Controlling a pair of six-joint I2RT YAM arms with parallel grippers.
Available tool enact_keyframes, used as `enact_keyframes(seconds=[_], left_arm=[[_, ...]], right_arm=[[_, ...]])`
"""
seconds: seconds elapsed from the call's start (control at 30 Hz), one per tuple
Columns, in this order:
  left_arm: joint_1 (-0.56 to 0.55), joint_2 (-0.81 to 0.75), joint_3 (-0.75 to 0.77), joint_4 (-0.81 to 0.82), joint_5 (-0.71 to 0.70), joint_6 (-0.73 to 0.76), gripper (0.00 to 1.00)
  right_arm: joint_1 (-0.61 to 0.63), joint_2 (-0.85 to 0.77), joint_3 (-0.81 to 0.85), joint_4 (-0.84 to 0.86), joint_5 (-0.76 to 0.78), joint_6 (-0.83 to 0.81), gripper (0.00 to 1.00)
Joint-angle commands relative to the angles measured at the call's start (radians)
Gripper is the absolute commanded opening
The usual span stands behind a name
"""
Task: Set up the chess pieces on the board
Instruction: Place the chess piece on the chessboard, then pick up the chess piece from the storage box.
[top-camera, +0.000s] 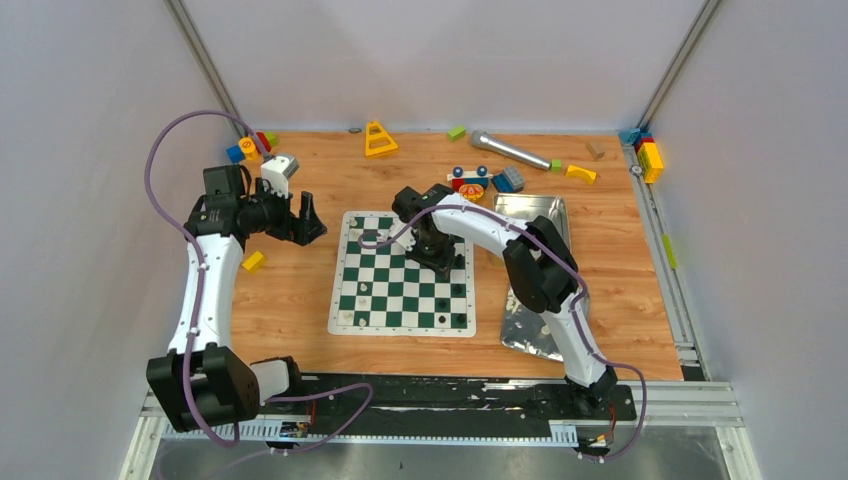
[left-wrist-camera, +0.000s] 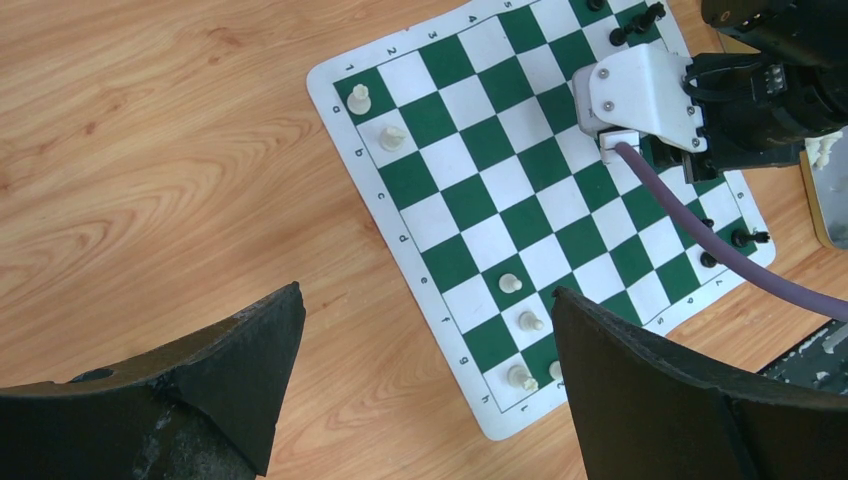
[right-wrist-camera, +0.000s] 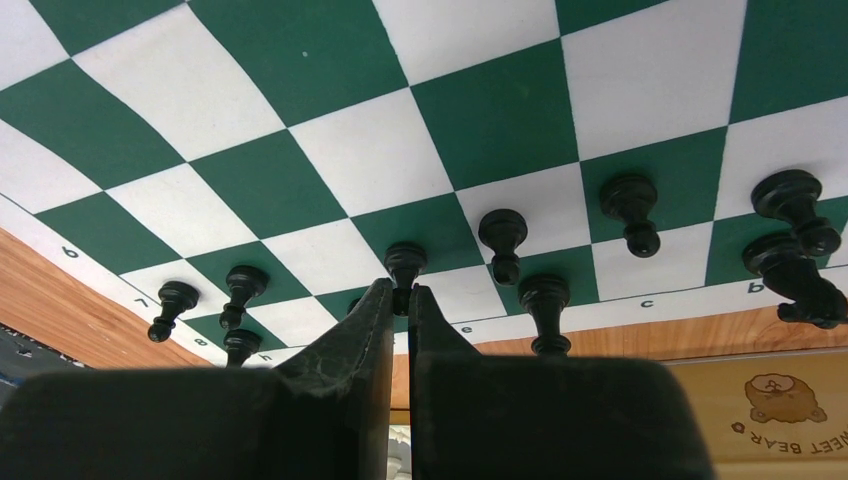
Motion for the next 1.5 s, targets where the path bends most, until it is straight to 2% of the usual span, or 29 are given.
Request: enact_keyframes(seconds=[0.0,0.4,0.8,1.0,1.2,1.33,1.47], left_arm=[[0.010,-0.037,0.019,-0.001,0.028,-0.008,1.00],[0.011,-0.044,0.015,0.001,0.030,-0.007,1.00],[0.010,-0.051,0.010,-0.004,0.034,0.000,1.00],[0.011,-0.050,0.014,-0.005,0.044,0.006,1.00],[0.010,-0.065,-0.003,0.004,0.098,0.048,1.00],[0.009,-0.074,-0.021,0.021,0.144,0.067,1.00],[0.010,-0.073,-0.030,0.033,0.179,0.074,1.00]], right_arm=[[0.007,0.013,0.041,-0.008,0.018,-0.001,0.01],[0.008,0.024,0.045,0.006,0.025,0.010,0.07],[0.008,-0.002,0.070,0.015,0.034,0.033,0.35],[-0.017,-0.094,0.070,0.011,0.000,0.066,0.40],[-0.155,-0.264,0.011,0.030,-0.096,0.114,0.49],[-0.302,-0.383,-0.070,0.075,-0.143,0.152,0.53],[-0.458,-0.444,-0.134,0.114,-0.118,0.174,0.59]])
